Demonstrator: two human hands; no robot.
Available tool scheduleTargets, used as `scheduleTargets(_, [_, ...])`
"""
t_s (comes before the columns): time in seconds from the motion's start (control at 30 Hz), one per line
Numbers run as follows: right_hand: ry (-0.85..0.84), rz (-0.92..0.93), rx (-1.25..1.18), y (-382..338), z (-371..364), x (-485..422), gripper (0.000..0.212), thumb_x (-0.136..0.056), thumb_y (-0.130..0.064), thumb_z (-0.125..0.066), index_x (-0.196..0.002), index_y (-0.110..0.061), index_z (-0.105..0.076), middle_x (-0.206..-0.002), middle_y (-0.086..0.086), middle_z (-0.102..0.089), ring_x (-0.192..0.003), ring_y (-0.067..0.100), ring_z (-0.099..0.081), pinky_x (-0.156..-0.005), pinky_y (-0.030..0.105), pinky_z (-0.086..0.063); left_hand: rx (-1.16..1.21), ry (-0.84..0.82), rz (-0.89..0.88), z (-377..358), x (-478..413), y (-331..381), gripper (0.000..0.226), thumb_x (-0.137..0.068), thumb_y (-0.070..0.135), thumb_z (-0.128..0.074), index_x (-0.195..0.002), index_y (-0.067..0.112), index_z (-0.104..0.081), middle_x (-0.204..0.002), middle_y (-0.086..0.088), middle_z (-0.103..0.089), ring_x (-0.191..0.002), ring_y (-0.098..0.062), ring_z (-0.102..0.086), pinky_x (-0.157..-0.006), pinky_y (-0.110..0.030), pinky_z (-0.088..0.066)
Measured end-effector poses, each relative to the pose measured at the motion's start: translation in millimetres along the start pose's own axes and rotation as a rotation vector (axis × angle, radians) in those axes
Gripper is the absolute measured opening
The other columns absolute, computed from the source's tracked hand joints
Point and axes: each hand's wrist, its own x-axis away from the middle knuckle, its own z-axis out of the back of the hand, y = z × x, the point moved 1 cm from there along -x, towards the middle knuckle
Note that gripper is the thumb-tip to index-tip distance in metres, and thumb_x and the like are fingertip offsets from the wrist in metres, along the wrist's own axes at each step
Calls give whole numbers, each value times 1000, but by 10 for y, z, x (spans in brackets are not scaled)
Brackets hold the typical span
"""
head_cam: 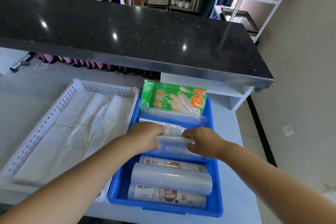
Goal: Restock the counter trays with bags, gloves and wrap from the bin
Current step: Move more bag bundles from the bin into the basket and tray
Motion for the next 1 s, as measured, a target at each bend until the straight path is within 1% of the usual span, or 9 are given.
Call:
scheduleTargets(0.13, [-79, -48, -94, -18, -113, -37, 15, -84, -18, -53, -97, -14, -58, -96, 9, -65, -88, 27, -58, -70, 32, -45, -25, -119, 19, -3, 65, -207, 32, -75, 15, -61, -105, 20, -53, -112, -2, -55, -96, -24, -56, -67, -27, -40])
scheduleTargets(0.3, [-199, -69, -161, -38, -123, -81, 25, -86, -18, -53, -111, -18, -58, -108, 8, -64, -98, 25, -57, -83, 34, -48, -231, -220, 14, -4, 26, -163, 18, -80, 5, -47, -93, 16, -52, -104, -10, -60, -79, -27, -53, -52, -28, -30])
scheduleTargets(0.37, [-221, -89, -128, -47, -130, -94, 29, -89, -21, -50, -118, -20, -55, -115, 8, -62, -104, 27, -56, -87, 36, -48, -331, -149, -13, -9, -14, -134, 22, -79, 0, -47, -96, 12, -54, -105, -11, -61, -92, -31, -57, -60, -29, -34])
scheduleTargets(0.43, [-150, -61, -6, -57, -114, -102, 32, -89, -27, -50, -120, -20, -53, -117, 6, -60, -107, 26, -54, -87, 38, -48, -422, -52, -58, -31, -50, -133, 27, -77, -2, -51, -100, 10, -56, -109, -12, -59, -104, -31, -53, -78, -34, -38])
scheduleTargets(0.53, [17, -3, 85, -46, -80, -110, 49, -84, -45, -57, -126, -20, -51, -120, 2, -52, -111, 22, -47, -94, 38, -44, -352, 47, -78, -12, -40, -192, 32, -74, 16, -62, -105, 13, -52, -112, -7, -51, -109, -26, -45, -86, -33, -34])
scheduleTargets(0.6, [31, -62, 33, -25, -80, -104, 60, -82, -51, -59, -131, -19, -45, -125, 2, -48, -113, 22, -45, -98, 37, -41, -264, 71, -83, 26, -28, -222, 43, -72, 33, -65, -109, 15, -50, -114, -4, -47, -111, -23, -42, -91, -33, -35])
scheduleTargets(0.67, [-3, -139, 37, -23, -116, -112, 64, -81, -52, -60, -132, -18, -42, -127, 3, -49, -114, 23, -48, -99, 38, -43, -235, 62, -75, 51, -15, -211, 50, -73, 39, -64, -113, 15, -48, -118, -4, -45, -114, -23, -42, -95, -34, -36])
scheduleTargets(0.83, [-32, -297, 207, -75, -192, -141, 67, -79, -60, -58, -123, -11, -45, -121, 9, -54, -106, 26, -57, -90, 38, -47, -365, 67, -27, 15, -2, -110, 41, -77, 28, -62, -111, 10, -47, -121, -9, -44, -113, -26, -42, -91, -35, -37])
scheduleTargets(1.0, [-91, -372, 6, -118, -197, -181, 78, -79, -52, -64, -133, -6, -31, -135, 14, -42, -111, 30, -56, -93, 39, -50, -341, 18, 5, 9, -12, -27, 39, -79, 20, -64, -112, 8, -46, -124, -11, -40, -114, -27, -39, -81, -35, -42])
